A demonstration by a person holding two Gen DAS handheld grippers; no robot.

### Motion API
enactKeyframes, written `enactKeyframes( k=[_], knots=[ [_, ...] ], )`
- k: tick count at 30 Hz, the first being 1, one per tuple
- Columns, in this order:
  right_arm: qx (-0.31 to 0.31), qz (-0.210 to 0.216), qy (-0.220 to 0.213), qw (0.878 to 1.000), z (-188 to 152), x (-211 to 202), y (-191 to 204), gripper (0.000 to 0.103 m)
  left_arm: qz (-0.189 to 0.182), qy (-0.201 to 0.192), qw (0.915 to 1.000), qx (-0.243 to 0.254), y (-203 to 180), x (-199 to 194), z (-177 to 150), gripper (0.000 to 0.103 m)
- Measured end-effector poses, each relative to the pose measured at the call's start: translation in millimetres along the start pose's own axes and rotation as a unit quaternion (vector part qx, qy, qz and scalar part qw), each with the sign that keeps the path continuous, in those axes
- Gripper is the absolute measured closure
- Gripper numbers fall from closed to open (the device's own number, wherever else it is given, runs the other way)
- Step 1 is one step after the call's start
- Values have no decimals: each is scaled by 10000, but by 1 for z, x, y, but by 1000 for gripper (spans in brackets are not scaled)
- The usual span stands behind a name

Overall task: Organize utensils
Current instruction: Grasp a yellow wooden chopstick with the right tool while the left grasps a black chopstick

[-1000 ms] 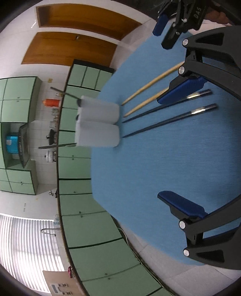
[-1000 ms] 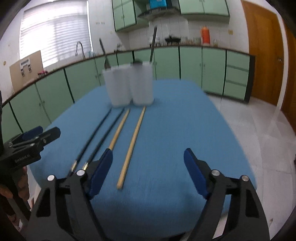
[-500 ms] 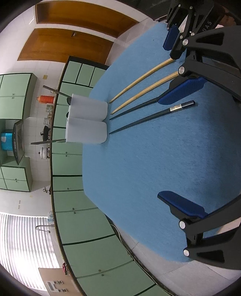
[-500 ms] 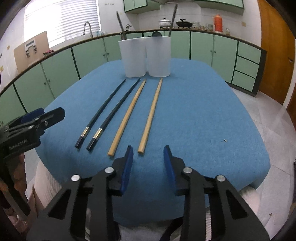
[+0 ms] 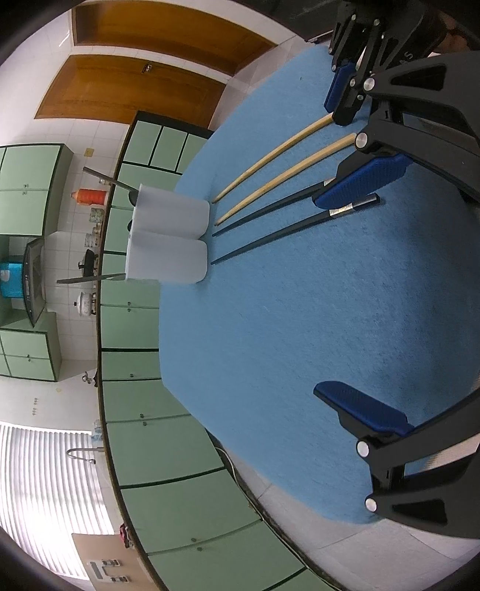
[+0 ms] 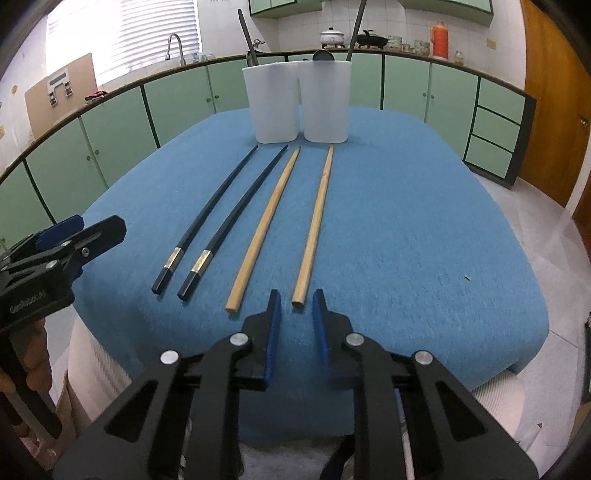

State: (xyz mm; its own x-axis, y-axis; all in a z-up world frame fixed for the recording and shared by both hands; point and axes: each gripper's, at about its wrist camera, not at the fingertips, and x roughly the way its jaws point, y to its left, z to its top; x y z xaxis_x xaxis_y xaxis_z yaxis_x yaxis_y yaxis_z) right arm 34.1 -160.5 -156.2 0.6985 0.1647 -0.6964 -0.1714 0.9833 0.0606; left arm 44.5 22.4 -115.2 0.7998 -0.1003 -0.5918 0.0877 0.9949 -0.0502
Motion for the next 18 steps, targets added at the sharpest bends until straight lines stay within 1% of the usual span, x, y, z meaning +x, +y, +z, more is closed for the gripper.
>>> enactKeyframes(
  k=[6,8,9,10,15,16,18],
  knots=[
    [-55,-104,71,9999,2,2,2,87,-7,9,10000,19,2,1,0,11],
    [-58,-126,106,9998,4,3,1,88,-25,12,10000,31,3,1,-1,11],
    [-67,-147,120,9998,4,4,1,90,-31,22,10000,45,2,2,-2,11],
    [-70,-167,130,9998,4,4,1,95,-38,35,10000,57,1,2,-2,11],
    [-76,-194,131,9997,4,3,-1,96,-93,101,9998,127,-3,3,-5,12],
    [-74,-209,126,9997,4,3,-1,96,-104,112,9998,156,-5,3,-6,12],
    [-36,-222,124,9997,3,2,-4,96,-161,174,9995,223,-9,4,-8,21]
  ],
)
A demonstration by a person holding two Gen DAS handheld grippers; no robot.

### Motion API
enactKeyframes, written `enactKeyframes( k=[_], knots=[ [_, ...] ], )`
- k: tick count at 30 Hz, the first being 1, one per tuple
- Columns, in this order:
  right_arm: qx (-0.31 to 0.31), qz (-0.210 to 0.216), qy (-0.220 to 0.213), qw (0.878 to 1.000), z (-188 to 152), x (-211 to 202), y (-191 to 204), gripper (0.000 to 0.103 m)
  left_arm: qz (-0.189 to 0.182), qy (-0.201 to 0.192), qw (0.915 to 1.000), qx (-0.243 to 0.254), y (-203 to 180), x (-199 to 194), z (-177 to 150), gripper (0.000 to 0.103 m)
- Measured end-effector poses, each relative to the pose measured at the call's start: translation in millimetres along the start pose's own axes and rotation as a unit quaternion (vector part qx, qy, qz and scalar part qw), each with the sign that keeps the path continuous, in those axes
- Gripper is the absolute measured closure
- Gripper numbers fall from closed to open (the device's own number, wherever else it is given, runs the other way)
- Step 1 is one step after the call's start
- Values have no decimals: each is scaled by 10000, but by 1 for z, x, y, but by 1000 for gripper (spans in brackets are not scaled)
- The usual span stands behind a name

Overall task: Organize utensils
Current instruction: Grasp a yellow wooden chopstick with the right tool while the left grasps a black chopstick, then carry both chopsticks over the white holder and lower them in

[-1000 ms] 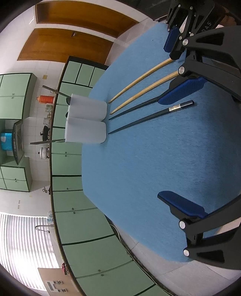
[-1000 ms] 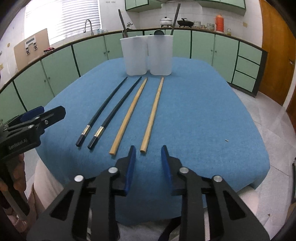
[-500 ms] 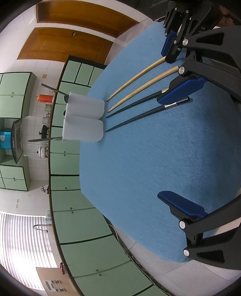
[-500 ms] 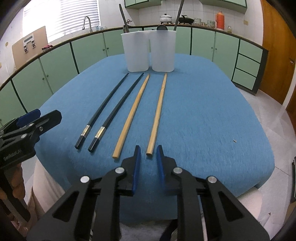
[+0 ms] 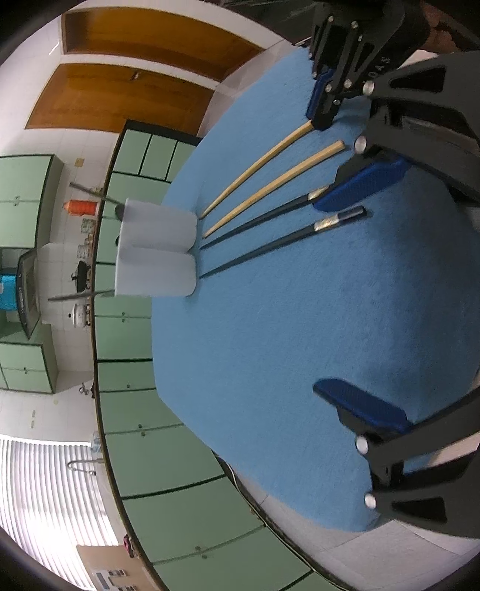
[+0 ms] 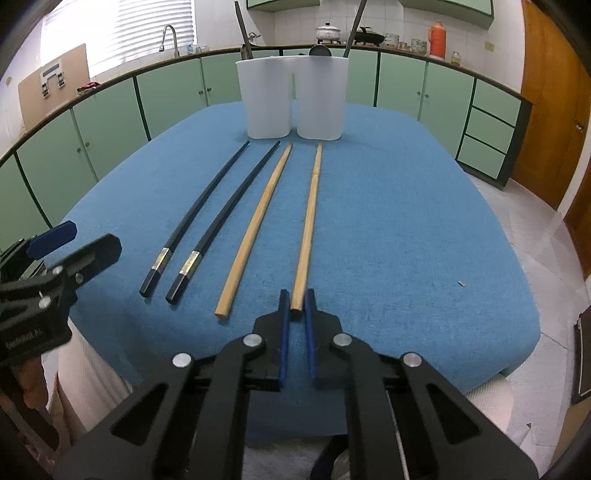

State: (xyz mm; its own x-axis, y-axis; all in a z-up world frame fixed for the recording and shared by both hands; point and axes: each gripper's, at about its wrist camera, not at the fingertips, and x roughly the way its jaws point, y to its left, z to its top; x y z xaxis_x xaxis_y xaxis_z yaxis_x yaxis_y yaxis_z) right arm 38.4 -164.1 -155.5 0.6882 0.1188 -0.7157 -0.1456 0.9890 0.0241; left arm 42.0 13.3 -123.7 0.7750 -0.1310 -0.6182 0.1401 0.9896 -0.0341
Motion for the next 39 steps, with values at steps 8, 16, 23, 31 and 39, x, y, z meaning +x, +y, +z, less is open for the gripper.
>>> enactKeyframes(
  k=[8,16,23,31,39],
  knots=[
    [66,-12,0,10000,-1,-2,-7,97,-343,369,9987,113,-15,11,-6,42],
    [135,56,0,9999,-1,-2,-14,97,-347,501,9981,101,-27,19,-6,50],
    [156,143,-5,9998,-1,-1,-19,97,-317,572,9979,-34,-31,17,-8,63],
    [176,271,-43,9995,-3,-2,-26,97,-217,648,9977,-40,-40,18,-7,90],
    [115,244,-31,9996,-4,-4,-26,97,-135,704,9974,24,-48,17,-6,97]
  ],
)
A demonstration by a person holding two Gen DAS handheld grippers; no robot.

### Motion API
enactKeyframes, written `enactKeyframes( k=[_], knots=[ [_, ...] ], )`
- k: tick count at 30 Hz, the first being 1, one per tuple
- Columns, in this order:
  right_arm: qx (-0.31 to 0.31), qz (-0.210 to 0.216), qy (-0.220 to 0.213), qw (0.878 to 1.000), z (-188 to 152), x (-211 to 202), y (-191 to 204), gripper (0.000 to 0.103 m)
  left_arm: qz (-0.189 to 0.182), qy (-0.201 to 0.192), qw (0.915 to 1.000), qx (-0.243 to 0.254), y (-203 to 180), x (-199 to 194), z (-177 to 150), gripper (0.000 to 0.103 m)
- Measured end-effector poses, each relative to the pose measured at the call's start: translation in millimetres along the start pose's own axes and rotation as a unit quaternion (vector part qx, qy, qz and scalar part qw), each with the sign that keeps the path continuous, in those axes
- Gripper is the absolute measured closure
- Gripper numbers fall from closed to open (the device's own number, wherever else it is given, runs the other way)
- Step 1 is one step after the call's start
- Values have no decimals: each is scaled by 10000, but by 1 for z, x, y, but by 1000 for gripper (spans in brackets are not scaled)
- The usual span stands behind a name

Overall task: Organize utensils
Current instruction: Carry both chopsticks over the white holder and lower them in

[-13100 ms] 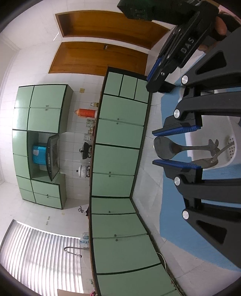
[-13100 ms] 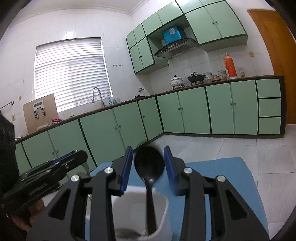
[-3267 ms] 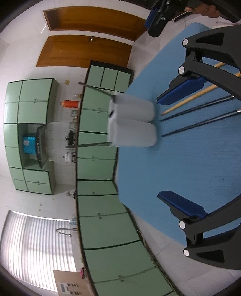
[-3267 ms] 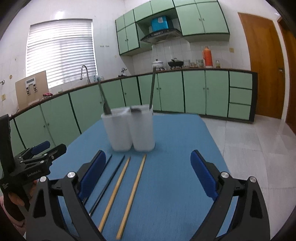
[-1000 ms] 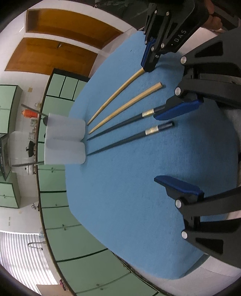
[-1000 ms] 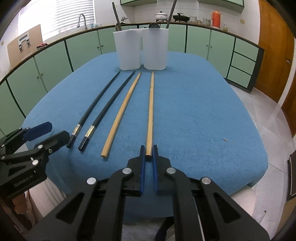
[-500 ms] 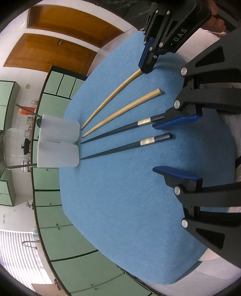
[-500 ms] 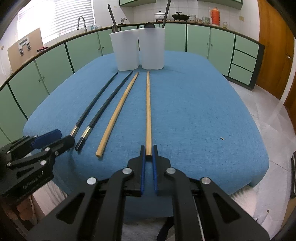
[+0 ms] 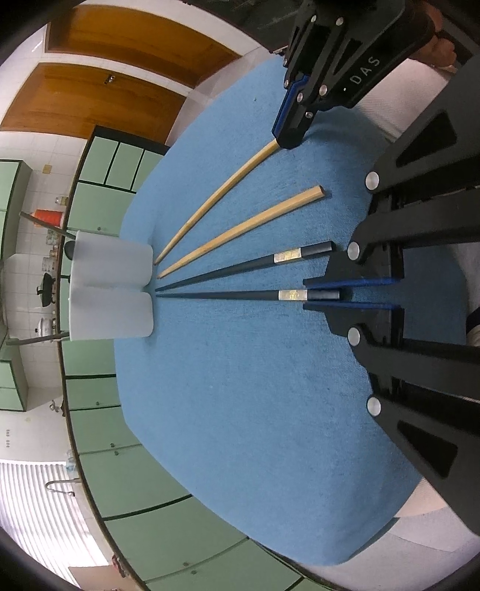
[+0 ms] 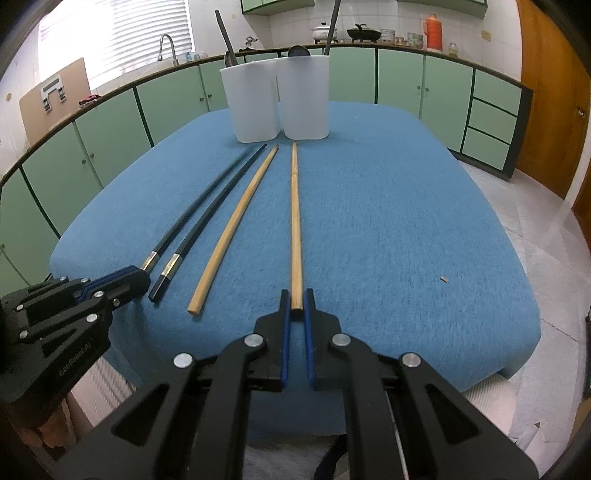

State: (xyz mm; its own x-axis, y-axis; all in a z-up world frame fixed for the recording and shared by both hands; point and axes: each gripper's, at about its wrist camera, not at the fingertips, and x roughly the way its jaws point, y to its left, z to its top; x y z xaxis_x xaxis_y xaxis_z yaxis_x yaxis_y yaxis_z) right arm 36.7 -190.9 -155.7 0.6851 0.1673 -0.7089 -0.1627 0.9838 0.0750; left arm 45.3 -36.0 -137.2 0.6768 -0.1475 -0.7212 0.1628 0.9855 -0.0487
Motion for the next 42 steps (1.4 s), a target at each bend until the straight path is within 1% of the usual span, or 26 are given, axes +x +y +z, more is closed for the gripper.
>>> enactKeyframes(
  k=[4,8,14,19,26,29,35,38,42],
  knots=[
    [-9,-22,-18,10000,0,-2,0,97,-21,-24,10000,0,2,-3,1,97],
    [-77,-87,-113,9999,3,-8,1,97,0,-148,9999,-4,6,-9,4,97],
    [-149,-181,-364,9991,12,-25,0,97,66,-523,9986,46,11,-31,14,97],
    [-219,-254,-658,9973,24,-43,0,97,69,-812,9966,88,14,-49,25,97],
    [-366,-347,-1146,9921,50,-69,-7,97,58,-1264,9919,147,18,-74,49,97],
    [-413,-412,-1345,9892,63,-80,-10,97,63,-1512,9884,140,20,-86,63,97],
    [-451,-380,-1661,9843,92,-97,-20,97,75,-1921,9813,130,26,-104,89,97],
    [-490,-335,-1788,9821,106,-105,-23,97,44,-2038,9789,153,25,-110,97,97],
    [-575,-209,-1897,9799,121,-113,-21,97,-109,-2140,9766,180,23,-117,111,97]
  ],
)
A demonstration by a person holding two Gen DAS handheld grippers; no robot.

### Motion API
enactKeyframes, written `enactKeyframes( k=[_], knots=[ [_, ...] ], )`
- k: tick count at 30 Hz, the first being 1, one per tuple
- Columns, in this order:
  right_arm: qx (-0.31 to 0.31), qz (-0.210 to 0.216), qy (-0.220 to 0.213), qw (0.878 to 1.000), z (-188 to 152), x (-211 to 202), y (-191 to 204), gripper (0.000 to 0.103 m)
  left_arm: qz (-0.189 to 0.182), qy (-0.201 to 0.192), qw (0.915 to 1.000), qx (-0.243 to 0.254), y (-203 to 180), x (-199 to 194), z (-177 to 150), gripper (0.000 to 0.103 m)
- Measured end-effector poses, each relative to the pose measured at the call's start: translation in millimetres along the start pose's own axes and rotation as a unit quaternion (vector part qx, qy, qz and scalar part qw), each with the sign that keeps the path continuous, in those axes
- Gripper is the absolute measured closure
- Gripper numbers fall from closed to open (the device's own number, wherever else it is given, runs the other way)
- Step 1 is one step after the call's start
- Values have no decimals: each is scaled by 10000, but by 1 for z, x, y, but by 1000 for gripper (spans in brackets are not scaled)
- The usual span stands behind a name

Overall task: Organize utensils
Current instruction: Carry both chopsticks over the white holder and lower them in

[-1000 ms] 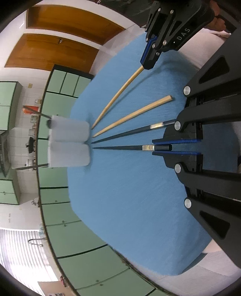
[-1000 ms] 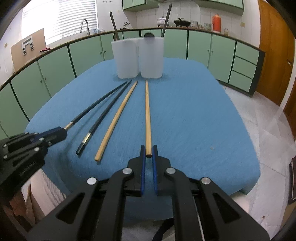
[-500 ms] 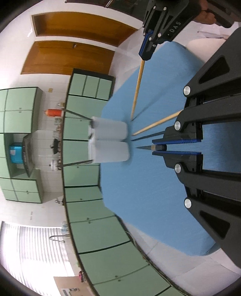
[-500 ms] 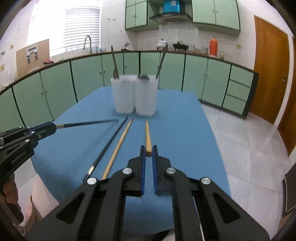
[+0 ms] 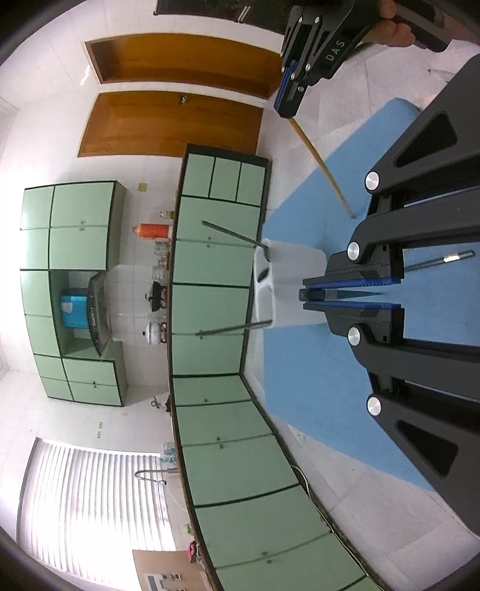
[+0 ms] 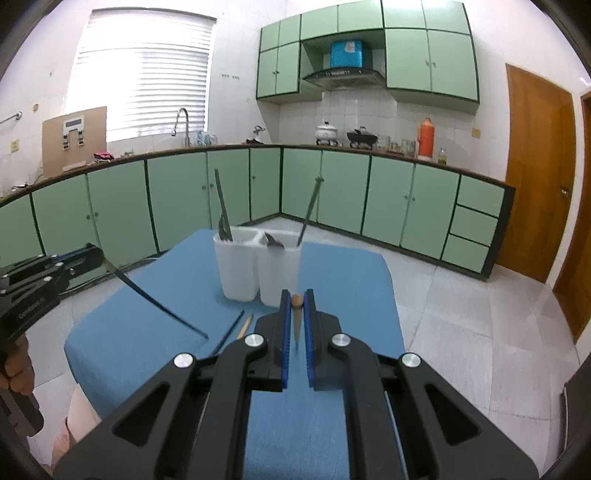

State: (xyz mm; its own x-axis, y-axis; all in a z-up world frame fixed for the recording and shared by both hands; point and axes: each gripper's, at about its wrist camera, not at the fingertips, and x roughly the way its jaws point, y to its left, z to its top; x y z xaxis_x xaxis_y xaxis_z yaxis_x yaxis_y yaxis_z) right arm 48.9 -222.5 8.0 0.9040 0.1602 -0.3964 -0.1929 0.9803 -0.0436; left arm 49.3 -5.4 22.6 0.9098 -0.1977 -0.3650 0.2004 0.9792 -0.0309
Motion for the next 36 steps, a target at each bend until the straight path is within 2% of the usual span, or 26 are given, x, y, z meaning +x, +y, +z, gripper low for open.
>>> enactKeyframes(
  k=[9,15,20,28,33,36],
  knots=[
    [-39,473,-58,9989,30,2,-6,97,-190,-167,9997,36,-2,2,25,97],
    [-89,597,-133,9981,49,2,-9,97,-265,-221,9994,-8,1,5,34,97],
    [-118,636,-373,9972,75,-4,-12,97,-269,-459,9986,12,3,2,52,97],
    [-238,617,-948,9933,136,-10,-17,97,-206,-1138,9932,110,-1,6,110,97],
    [-285,476,-1080,9926,167,17,-18,97,-121,-1437,9895,137,-5,30,145,97],
    [-338,398,-1097,9926,177,40,-17,97,-51,-1458,9893,94,-3,56,157,97]
  ],
)
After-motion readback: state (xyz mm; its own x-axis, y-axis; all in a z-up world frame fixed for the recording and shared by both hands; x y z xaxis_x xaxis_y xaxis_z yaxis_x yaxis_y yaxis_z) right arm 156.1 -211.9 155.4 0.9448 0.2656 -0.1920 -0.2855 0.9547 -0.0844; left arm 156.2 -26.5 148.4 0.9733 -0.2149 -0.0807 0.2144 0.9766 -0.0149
